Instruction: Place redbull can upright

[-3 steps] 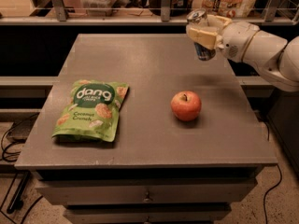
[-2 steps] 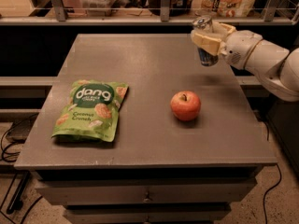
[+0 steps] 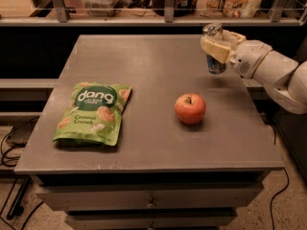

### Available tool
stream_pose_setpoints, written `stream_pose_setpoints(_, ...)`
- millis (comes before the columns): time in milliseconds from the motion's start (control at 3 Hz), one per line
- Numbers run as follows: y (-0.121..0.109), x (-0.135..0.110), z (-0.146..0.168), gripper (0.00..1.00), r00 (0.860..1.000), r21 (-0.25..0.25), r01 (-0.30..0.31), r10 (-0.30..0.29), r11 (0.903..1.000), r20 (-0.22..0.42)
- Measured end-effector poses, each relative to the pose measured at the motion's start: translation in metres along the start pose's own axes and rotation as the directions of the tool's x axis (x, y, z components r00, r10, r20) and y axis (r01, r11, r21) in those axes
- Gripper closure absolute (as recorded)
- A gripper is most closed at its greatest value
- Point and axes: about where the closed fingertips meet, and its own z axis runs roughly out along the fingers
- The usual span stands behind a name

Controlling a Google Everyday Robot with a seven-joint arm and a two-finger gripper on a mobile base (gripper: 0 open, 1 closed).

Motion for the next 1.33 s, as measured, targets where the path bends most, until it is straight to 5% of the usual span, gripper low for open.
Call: stream_pose_setpoints(1333, -0.006, 0.039, -0.022, 0.93, 0.993, 0.049, -0.04, 0.034, 0.998, 0.11)
